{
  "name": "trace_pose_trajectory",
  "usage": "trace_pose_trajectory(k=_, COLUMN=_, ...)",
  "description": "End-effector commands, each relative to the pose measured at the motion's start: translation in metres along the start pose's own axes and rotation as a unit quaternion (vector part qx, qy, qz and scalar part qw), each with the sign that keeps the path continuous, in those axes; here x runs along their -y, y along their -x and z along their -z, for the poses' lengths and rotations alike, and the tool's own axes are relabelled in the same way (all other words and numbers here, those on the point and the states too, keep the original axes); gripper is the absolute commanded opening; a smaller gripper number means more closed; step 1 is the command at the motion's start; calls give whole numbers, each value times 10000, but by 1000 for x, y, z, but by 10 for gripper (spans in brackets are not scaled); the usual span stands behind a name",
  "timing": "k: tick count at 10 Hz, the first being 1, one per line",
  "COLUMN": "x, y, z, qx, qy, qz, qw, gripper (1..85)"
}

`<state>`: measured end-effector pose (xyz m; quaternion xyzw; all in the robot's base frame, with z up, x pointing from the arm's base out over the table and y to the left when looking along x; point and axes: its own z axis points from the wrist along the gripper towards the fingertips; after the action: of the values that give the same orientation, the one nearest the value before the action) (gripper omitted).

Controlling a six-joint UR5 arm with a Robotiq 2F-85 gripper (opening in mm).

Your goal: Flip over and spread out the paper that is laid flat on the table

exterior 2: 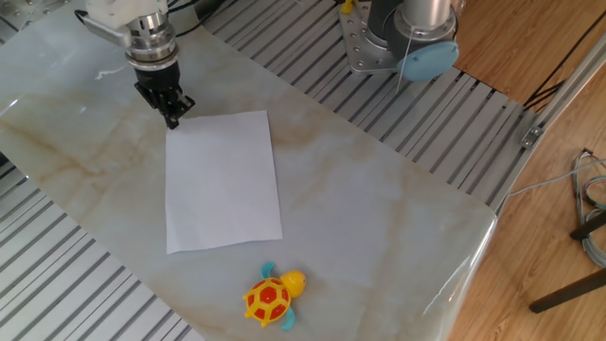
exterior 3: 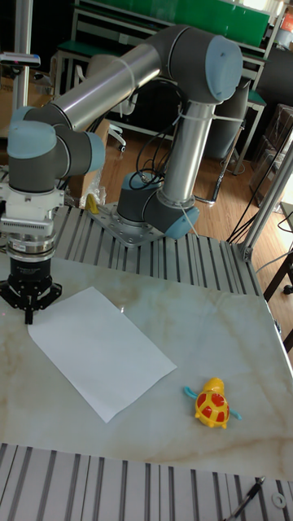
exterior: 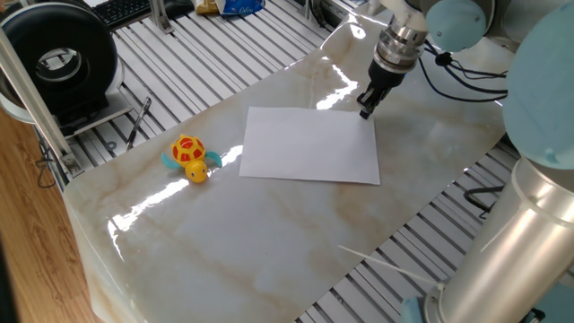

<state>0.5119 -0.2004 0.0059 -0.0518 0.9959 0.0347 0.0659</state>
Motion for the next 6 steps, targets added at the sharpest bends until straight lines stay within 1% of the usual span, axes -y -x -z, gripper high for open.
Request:
trace_pose_trajectory(k=1, x=0, y=0, z=11, qx=7, qy=4, qz=-75, qw=10000, gripper=13)
trace_pose_trajectory(k=3, x=2, y=-1, z=25, qx=-5, qy=-94, qz=38, qw=9999, gripper=13)
trace_pose_trajectory(k=4, x=0, y=-4, z=38, qx=-25, qy=-122, qz=118, qw=9999, gripper=13)
trace_pose_trajectory(k=5, x=-8, y=-9, z=53, qx=-89, qy=-77, qz=81, qw=9999, gripper=13)
trace_pose_trajectory(k=6, x=-15, y=-15, z=74, qx=-171, qy=-121, qz=63, qw=9998, gripper=13)
